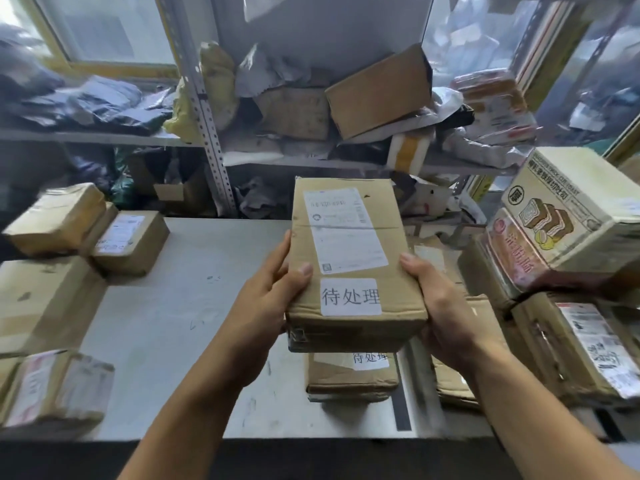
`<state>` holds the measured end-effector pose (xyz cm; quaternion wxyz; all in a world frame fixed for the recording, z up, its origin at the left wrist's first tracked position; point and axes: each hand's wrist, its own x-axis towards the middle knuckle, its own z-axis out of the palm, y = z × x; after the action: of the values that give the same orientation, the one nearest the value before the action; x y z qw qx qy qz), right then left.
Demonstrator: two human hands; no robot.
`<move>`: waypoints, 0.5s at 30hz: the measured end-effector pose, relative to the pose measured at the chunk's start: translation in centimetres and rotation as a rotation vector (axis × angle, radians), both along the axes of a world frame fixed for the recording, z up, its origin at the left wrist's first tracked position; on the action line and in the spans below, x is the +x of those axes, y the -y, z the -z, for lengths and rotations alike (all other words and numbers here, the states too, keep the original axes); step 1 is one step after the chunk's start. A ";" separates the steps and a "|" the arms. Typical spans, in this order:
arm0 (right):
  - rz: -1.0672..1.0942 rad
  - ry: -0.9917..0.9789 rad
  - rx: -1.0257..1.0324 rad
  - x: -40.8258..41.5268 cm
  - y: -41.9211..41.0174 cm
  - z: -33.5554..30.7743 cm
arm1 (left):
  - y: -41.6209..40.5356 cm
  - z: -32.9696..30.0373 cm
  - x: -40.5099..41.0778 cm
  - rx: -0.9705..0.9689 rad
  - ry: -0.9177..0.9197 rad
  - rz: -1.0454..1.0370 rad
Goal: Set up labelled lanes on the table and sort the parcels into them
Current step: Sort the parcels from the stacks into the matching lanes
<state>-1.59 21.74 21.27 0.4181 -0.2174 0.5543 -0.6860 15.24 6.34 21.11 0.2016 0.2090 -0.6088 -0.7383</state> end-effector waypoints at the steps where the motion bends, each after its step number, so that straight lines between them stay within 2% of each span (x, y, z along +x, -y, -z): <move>1: -0.015 -0.004 0.018 0.1 -0.6 0.7 | -0.9 0.5 0.3 0.008 0.014 -0.008; 7: -0.044 -0.023 0.114 -0.1 -3.5 4.4 | -4.9 3.8 0.9 0.103 0.059 -0.103; 15: -0.025 -0.032 0.147 0.5 -4.5 7.3 | -5.7 6.8 0.1 0.124 0.127 -0.140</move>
<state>-1.14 26.23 14.02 0.4325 -0.2039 0.6071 -0.6347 15.31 12.05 14.30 0.2004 0.3093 -0.5573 -0.7441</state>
